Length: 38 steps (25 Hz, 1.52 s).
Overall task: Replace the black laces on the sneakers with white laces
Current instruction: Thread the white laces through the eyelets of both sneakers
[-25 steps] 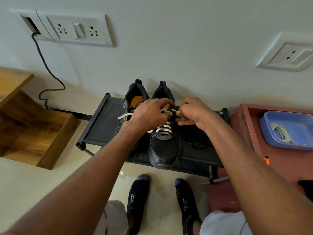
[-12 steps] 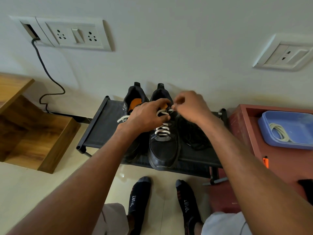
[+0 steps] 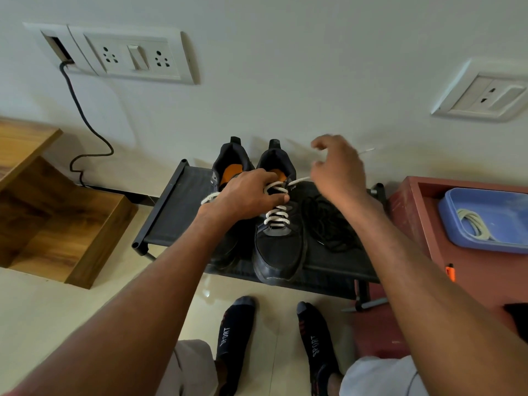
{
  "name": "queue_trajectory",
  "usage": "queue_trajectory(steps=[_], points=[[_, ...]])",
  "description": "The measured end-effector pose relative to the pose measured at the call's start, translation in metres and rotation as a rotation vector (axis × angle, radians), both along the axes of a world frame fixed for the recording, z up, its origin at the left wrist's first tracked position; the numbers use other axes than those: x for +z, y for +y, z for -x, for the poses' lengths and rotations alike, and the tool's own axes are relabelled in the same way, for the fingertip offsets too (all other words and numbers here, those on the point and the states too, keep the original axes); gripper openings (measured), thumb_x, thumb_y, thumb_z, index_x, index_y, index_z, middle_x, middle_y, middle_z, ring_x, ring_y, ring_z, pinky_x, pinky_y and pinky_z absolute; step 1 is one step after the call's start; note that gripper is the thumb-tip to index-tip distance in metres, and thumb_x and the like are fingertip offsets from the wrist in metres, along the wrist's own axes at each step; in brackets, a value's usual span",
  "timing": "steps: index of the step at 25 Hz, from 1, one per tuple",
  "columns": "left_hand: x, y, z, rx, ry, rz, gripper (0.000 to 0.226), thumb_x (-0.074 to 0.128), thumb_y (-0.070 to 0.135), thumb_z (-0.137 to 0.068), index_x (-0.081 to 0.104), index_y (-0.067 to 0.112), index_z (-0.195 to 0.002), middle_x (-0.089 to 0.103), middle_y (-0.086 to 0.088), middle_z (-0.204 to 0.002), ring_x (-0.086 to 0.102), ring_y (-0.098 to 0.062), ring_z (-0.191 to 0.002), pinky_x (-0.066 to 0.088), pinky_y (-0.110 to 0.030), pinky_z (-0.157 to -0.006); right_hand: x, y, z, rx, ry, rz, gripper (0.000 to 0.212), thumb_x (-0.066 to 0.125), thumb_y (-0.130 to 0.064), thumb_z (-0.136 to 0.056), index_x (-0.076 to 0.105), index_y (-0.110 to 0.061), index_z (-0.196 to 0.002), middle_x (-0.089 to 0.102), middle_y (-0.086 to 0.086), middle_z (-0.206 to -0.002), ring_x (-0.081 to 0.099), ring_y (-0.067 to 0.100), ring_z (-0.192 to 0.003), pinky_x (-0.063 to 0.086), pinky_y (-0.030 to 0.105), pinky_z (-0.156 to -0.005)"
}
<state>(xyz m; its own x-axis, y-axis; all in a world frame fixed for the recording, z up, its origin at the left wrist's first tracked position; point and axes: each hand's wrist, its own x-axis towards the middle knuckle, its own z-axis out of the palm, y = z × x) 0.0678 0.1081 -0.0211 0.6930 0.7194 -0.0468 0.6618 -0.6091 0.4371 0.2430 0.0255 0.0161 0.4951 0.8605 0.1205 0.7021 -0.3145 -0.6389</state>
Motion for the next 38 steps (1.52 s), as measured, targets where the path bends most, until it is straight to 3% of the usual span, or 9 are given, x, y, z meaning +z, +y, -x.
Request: queue_trajectory(steps=[2, 5, 7, 10, 14, 23, 28, 33, 38], points=[[0.000, 0.001, 0.000, -0.004, 0.000, -0.002, 0.040, 0.069, 0.057, -0.092, 0.070, 0.021, -0.109, 0.064, 0.002, -0.103, 0.061, -0.017, -0.092, 0.050, -0.038, -0.078, -0.015, 0.005, 0.008, 0.148, 0.103, 0.199, 0.026, 0.078, -0.016, -0.091, 0.074, -0.027, -0.114, 0.075, -0.004, -0.107, 0.071, 0.017, -0.094, 0.057, 0.034, -0.087], [-0.001, 0.002, 0.002, -0.006, -0.003, 0.002, 0.043, 0.069, 0.060, -0.091, 0.070, 0.018, -0.100, 0.063, 0.001, -0.097, 0.060, -0.017, -0.085, 0.049, -0.038, -0.074, -0.009, 0.005, 0.004, -0.090, -0.015, 0.137, 0.013, 0.076, -0.017, -0.091, 0.080, -0.029, -0.091, 0.077, -0.003, -0.094, 0.073, 0.023, -0.088, 0.055, 0.032, -0.075], [0.000, 0.002, 0.003, -0.009, -0.005, 0.003, 0.043, 0.069, 0.059, -0.091, 0.068, 0.016, -0.100, 0.063, 0.001, -0.095, 0.060, -0.017, -0.084, 0.046, -0.037, -0.072, -0.004, 0.002, -0.005, -0.194, -0.066, 0.075, 0.022, 0.069, -0.010, -0.093, 0.079, -0.027, -0.101, 0.075, -0.001, -0.107, 0.071, 0.026, -0.097, 0.050, 0.031, -0.076], [0.004, 0.002, 0.003, -0.015, 0.002, 0.035, 0.046, 0.070, 0.056, -0.092, 0.068, 0.016, -0.114, 0.065, -0.001, -0.104, 0.062, -0.019, -0.092, 0.050, -0.039, -0.078, -0.005, 0.003, -0.001, 0.120, 0.035, 0.131, 0.054, 0.065, 0.002, -0.088, 0.067, -0.032, -0.130, 0.060, -0.004, -0.140, 0.060, 0.021, -0.123, 0.047, 0.031, -0.091], [0.003, 0.005, 0.003, -0.049, 0.045, 0.067, 0.035, 0.063, 0.049, -0.100, 0.067, 0.018, -0.116, 0.059, 0.000, -0.109, 0.058, -0.020, -0.098, 0.049, -0.040, -0.085, -0.009, 0.005, 0.014, 0.408, -0.032, 0.311, 0.039, 0.073, -0.013, -0.094, 0.069, -0.030, -0.129, 0.064, -0.008, -0.128, 0.060, 0.014, -0.115, 0.041, 0.024, -0.081], [0.002, 0.008, 0.000, 0.038, 0.045, 0.056, 0.027, 0.044, 0.027, -0.110, 0.066, 0.011, -0.104, 0.063, -0.004, -0.106, 0.060, -0.025, -0.099, 0.048, -0.043, -0.087, -0.014, 0.004, 0.014, 0.197, 0.075, 0.209, 0.019, 0.079, -0.015, -0.092, 0.080, -0.026, -0.107, 0.065, -0.007, -0.107, 0.054, 0.010, -0.094, 0.039, 0.026, -0.082], [0.005, 0.002, 0.007, 0.045, -0.105, 0.033, 0.021, 0.060, 0.024, -0.103, 0.066, 0.015, -0.121, 0.055, 0.000, -0.130, 0.055, -0.019, -0.112, 0.044, -0.032, -0.094, -0.013, 0.005, 0.008, 0.225, 0.050, 0.198, 0.033, 0.081, -0.015, -0.089, 0.073, -0.029, -0.118, 0.065, -0.002, -0.127, 0.062, 0.018, -0.106, 0.047, 0.032, -0.088], [0.025, -0.020, 0.012, 0.283, -0.138, -0.043, 0.029, 0.072, 0.034, -0.096, 0.068, 0.007, -0.087, 0.067, -0.008, -0.089, 0.063, -0.026, -0.077, 0.054, -0.038, -0.071, -0.006, -0.001, 0.007, 0.099, -0.020, 0.092, 0.017, 0.078, -0.016, -0.090, 0.069, -0.025, -0.102, 0.063, -0.002, -0.112, 0.064, 0.019, -0.098, 0.050, 0.033, -0.080], [0.010, -0.072, 0.018, 0.380, -0.109, 0.241, 0.020, 0.080, 0.031, -0.091, 0.070, 0.016, -0.083, 0.070, 0.000, -0.079, 0.066, -0.017, -0.077, 0.058, -0.038, -0.073, -0.002, -0.038, 0.021, 0.292, 0.072, 0.446, 0.010, 0.084, -0.024, -0.087, 0.077, -0.028, -0.081, 0.073, -0.006, -0.078, 0.069, 0.012, -0.075, 0.053, 0.031, -0.073]])
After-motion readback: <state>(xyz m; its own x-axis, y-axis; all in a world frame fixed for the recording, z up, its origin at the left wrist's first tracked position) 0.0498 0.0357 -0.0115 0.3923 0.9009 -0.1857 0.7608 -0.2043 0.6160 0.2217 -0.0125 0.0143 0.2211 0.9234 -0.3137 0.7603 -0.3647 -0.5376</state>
